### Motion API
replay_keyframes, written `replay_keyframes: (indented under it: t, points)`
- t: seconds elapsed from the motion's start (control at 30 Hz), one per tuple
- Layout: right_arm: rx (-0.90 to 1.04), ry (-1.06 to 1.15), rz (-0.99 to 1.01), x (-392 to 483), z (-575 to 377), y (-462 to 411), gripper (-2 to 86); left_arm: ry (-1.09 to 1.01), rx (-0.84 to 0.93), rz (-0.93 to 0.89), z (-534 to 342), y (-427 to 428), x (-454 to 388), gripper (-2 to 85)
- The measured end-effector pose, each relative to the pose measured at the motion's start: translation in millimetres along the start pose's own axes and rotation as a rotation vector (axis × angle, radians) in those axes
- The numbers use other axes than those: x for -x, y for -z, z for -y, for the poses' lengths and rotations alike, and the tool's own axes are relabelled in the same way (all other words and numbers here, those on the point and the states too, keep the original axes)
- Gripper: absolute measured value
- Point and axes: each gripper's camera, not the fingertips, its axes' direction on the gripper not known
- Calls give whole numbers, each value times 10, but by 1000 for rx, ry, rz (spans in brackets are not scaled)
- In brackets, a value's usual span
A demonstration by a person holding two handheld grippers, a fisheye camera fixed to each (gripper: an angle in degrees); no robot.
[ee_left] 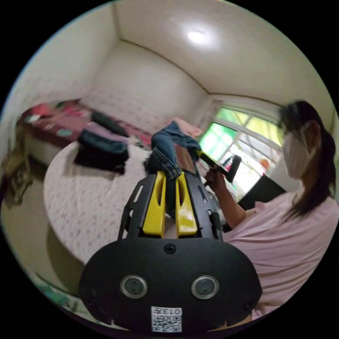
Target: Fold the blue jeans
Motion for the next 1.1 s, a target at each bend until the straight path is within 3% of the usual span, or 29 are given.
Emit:
replay_keyframes:
  t: [0.17, 0.3, 0.5, 0.63, 0.8, 0.9, 0.93, 1.0, 1.1]
  points:
    - [318, -155, 292, -53, -523, -870, 28, 480, 115, 438, -864, 155, 871, 42]
    - [536, -204, 75, -253, -1445, -741, 31, 514, 101, 501, -1094, 38, 865, 32]
    - [760, -517, -332, -1399, -2577, -172, 76, 222, 404, 508, -820, -934, 637, 63]
    - [779, -733, -427, -2138, -2970, -34, 90, 10, 586, 415, -715, -1861, 425, 98]
    - [878, -845, -302, -2527, -3321, -331, 50, -373, 850, 381, -811, -2928, -47, 131]
    - [821, -821, -274, -2526, -3163, -250, 26, -500, 984, 428, -940, -3337, -81, 82]
    - [781, -790, -272, -2492, -3054, -140, 21, -518, 981, 382, -897, -3362, -97, 34]
    - [706, -769, -268, -2456, -2895, 126, 16, -495, 998, 350, -767, -3376, -111, 16]
    - [574, -768, -232, -2424, -2689, 705, 12, -537, 886, 338, -284, -3204, -277, 5]
